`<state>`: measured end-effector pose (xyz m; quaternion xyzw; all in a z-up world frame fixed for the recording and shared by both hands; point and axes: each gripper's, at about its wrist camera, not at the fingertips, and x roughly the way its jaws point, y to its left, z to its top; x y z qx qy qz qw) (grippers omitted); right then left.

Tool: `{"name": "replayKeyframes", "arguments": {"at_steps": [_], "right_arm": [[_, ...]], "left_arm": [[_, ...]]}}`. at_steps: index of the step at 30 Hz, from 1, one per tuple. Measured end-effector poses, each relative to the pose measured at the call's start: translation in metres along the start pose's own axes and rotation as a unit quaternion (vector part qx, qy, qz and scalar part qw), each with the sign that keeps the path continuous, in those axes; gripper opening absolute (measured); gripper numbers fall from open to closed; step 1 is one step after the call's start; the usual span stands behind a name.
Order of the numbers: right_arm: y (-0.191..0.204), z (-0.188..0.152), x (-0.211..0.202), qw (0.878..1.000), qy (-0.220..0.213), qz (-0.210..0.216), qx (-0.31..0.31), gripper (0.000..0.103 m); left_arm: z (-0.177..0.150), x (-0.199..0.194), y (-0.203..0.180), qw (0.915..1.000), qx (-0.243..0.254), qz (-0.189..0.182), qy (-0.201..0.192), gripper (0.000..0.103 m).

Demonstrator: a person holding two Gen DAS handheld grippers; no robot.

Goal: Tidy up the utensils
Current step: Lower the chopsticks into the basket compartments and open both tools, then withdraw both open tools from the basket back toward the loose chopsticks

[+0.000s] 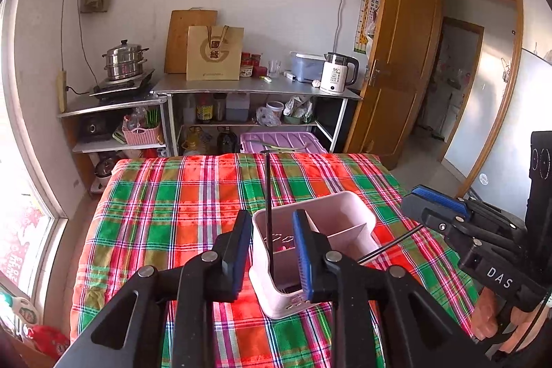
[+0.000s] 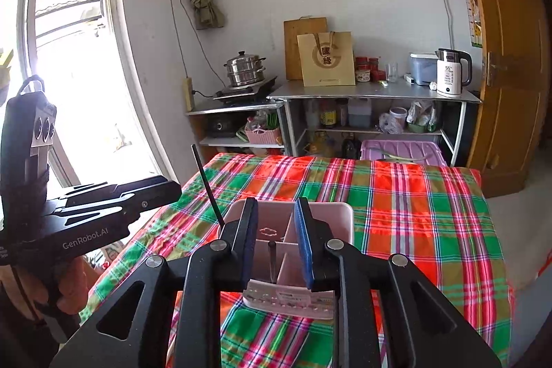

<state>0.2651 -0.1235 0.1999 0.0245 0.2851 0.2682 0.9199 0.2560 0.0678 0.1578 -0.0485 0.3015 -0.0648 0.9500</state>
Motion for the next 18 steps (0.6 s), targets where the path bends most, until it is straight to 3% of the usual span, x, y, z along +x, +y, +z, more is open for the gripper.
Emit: {"name": "replayKeyframes", "arguments": {"at_steps": [9, 18], "right_arm": [[-0.003, -0.027, -0.054, 1.0, -0.025, -0.001, 0.002, 0.026], [-0.005, -0.085, -0.099, 1.0, -0.024, -0.009, 0.006, 0.026]], "left_arm": [[-0.032, -0.059, -0.007, 0.999, -0.005, -0.01, -0.044, 0.025], [-0.108, -0.106, -0.03, 0.9973, 0.005, -0.031, -0.066, 0.025]]}}
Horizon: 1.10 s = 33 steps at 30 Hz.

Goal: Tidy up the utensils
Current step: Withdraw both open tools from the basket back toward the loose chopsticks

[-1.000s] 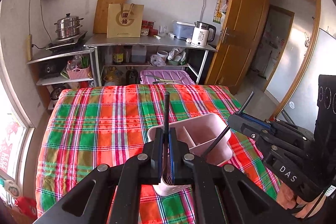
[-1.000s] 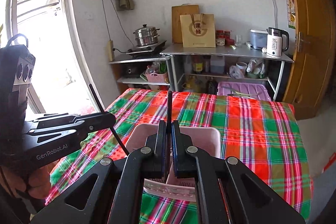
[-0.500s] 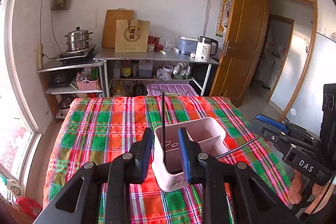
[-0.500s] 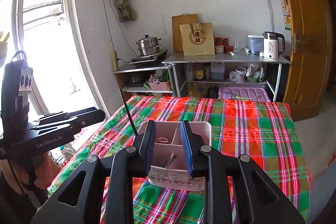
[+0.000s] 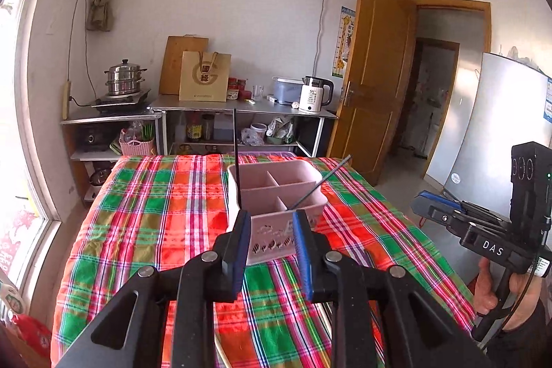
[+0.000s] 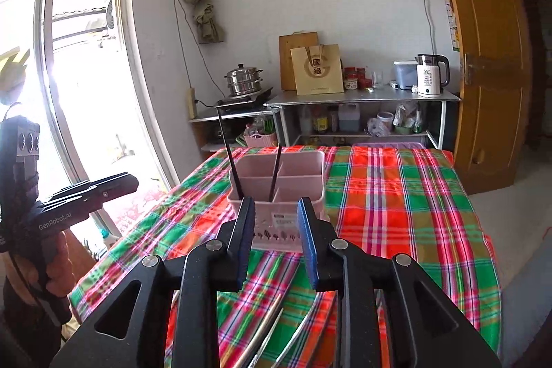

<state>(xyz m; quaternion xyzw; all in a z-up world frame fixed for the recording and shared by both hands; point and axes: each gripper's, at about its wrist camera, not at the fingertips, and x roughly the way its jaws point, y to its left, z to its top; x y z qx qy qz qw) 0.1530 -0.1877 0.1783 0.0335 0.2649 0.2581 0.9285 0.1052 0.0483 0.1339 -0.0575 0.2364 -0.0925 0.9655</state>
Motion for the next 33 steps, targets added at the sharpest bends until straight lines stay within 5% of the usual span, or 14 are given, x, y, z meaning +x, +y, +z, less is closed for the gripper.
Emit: {"name": "replayKeyframes", "arguments": {"at_steps": [12, 33], "right_arm": [[-0.004, -0.056, -0.033, 0.999, 0.018, -0.016, 0.022, 0.026], [-0.02, -0.085, -0.014, 0.997, 0.062, -0.039, 0.035, 0.026]], "left_arm": [[-0.08, -0.025, -0.016, 0.9997, 0.0, 0.003, 0.025, 0.025], [-0.118, -0.001, 0.006, 0.9953, -0.021, 0.036, 0.087, 0.025]]}}
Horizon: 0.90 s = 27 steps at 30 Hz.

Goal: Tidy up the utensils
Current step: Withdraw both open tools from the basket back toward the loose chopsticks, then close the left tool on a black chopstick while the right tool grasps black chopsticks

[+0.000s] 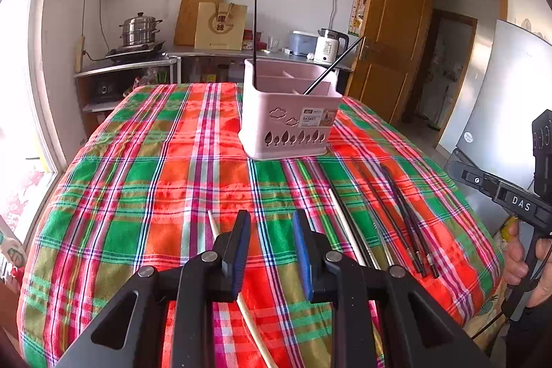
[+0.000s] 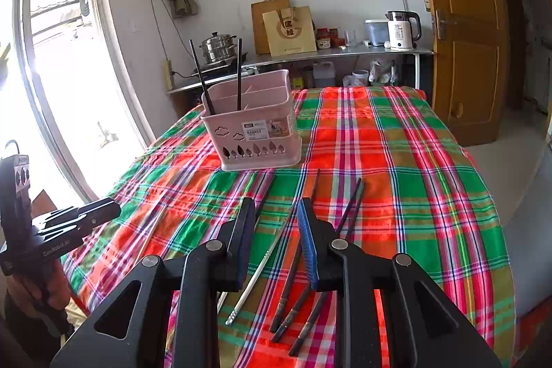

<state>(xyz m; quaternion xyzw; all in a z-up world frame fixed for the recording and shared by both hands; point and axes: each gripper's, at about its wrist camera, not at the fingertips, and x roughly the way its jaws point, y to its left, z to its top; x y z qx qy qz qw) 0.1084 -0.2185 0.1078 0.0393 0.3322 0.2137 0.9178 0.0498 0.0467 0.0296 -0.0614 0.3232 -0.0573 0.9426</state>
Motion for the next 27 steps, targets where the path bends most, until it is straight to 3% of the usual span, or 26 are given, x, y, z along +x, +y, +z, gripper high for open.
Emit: {"name": "replayKeyframes", "arguments": {"at_steps": [9, 20, 27], "right_arm": [[-0.008, -0.007, 0.028, 0.999, 0.036, -0.006, 0.014, 0.026], [-0.021, -0.01, 0.069, 0.996, 0.079, -0.024, 0.024, 0.026], [-0.023, -0.001, 0.098, 0.994, 0.104, -0.026, 0.012, 0.025]], "left_arm": [[-0.013, 0.028, 0.017, 0.9985, -0.021, 0.017, 0.047, 0.025], [0.012, 0.068, -0.021, 0.9955, 0.002, -0.038, 0.087, 0.025], [0.041, 0.118, -0.052, 0.9892, 0.024, -0.063, 0.13, 0.025]]}}
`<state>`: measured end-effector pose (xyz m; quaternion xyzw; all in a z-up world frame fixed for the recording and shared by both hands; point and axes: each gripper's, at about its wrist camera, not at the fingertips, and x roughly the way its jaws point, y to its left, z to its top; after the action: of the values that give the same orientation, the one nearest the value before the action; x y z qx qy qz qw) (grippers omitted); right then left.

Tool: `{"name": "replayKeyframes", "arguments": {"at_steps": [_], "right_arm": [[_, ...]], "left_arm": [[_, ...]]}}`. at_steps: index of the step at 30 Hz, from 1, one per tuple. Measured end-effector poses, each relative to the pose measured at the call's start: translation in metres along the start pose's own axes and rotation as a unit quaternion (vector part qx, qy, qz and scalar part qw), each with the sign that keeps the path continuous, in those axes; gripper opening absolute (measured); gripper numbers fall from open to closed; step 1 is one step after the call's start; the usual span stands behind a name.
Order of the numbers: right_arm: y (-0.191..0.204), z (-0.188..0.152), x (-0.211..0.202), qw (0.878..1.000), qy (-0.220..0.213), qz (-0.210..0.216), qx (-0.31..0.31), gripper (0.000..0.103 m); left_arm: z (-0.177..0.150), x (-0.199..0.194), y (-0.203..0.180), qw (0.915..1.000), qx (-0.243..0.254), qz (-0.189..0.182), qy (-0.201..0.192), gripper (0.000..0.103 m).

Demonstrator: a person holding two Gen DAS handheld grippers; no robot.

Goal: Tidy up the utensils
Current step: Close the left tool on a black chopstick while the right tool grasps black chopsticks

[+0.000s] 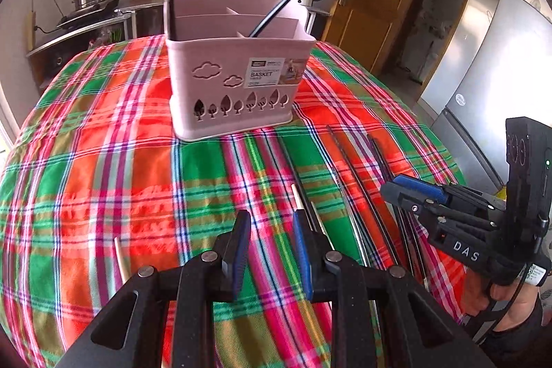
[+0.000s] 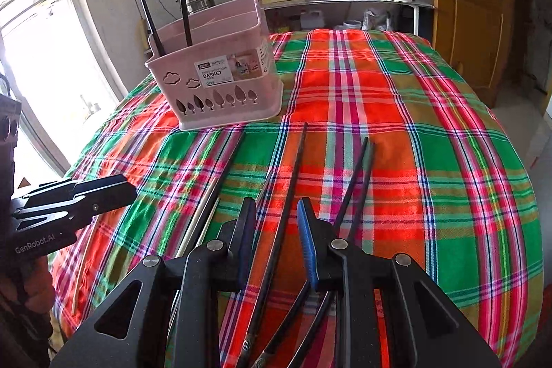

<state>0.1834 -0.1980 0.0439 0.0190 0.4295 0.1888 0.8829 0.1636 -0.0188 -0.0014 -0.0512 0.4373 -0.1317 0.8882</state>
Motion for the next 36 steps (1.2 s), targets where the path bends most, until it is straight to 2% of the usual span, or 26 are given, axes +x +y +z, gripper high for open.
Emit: {"name": "replayKeyframes", "arguments": {"at_steps": [5, 10, 22, 23, 25, 27, 36], "right_arm": [[-0.006, 0.013, 0.016, 1.0, 0.013, -0.004, 0.001, 0.023], [-0.009, 0.021, 0.03, 1.0, 0.026, -0.008, 0.002, 0.018], [-0.011, 0.026, 0.048, 0.999, 0.043, -0.007, 0.001, 0.012], [-0.012, 0.026, 0.049, 0.999, 0.045, -0.008, 0.001, 0.011], [-0.013, 0.027, 0.05, 0.999, 0.046, -0.008, 0.002, 0.01], [-0.013, 0.027, 0.051, 0.999, 0.048, -0.007, 0.005, 0.009], [-0.013, 0.035, 0.062, 0.998, 0.063, -0.013, 0.007, 0.009]], "left_arm": [[0.023, 0.03, -0.005, 0.9995, -0.002, -0.009, 0.03, 0.025], [0.039, 0.047, -0.008, 0.999, -0.006, -0.021, 0.038, 0.025], [0.045, 0.08, -0.011, 0.9977, -0.007, -0.027, 0.062, 0.024], [0.046, 0.082, -0.013, 0.9976, -0.006, -0.026, 0.065, 0.024], [0.045, 0.089, -0.014, 0.9971, -0.004, -0.017, 0.074, 0.013], [0.047, 0.093, -0.016, 0.9974, -0.002, -0.008, 0.072, 0.009], [0.051, 0.101, -0.018, 0.9975, -0.002, -0.002, 0.071, 0.007]]}}
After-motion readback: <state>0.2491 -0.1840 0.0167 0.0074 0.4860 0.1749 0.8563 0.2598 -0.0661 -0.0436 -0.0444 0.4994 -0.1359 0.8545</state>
